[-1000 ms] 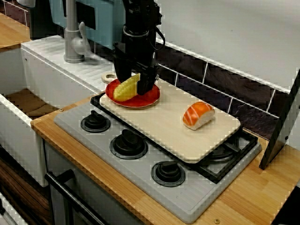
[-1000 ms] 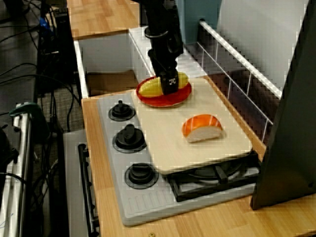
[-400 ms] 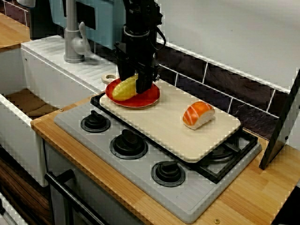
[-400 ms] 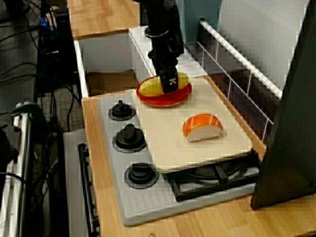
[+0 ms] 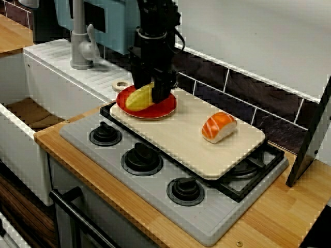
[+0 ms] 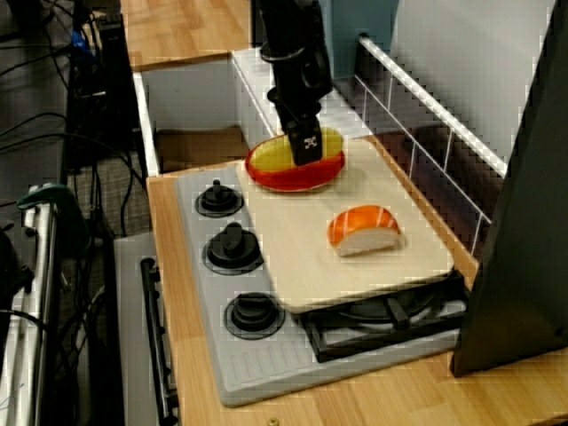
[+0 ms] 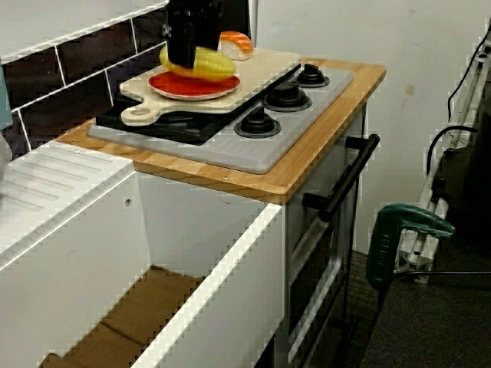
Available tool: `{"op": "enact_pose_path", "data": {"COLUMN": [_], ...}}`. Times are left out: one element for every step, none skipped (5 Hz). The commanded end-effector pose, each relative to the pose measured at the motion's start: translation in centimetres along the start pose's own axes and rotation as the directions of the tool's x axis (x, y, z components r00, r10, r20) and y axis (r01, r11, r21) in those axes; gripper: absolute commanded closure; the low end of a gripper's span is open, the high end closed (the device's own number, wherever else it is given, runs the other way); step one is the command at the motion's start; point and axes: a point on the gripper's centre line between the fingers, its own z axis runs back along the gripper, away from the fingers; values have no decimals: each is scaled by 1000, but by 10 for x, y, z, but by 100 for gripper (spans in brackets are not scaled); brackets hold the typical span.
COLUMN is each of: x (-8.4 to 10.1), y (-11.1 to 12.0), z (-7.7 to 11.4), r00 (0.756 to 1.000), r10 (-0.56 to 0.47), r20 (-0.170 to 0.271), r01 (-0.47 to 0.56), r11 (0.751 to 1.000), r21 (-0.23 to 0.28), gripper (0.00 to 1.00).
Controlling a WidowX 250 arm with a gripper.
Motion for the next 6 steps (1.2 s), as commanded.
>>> {"op": "enact_pose_path", "data": {"x": [20,27,33,38,43,45], "y": [-39,-59,-71,-76,-64,-60], "z": [51,50,49,41,34,31], "r00": [987,983,983,984,988,989], "r10": [-87,-130,-137,-156,-144,-134], "r20": [135,129,119,88,62,69], "r01": [92,136,143,159,146,135], "r11": [995,990,988,987,989,991], "r21": [-31,-38,-50,-31,-22,-21], "gripper": [100,100,100,100,100,100]}}
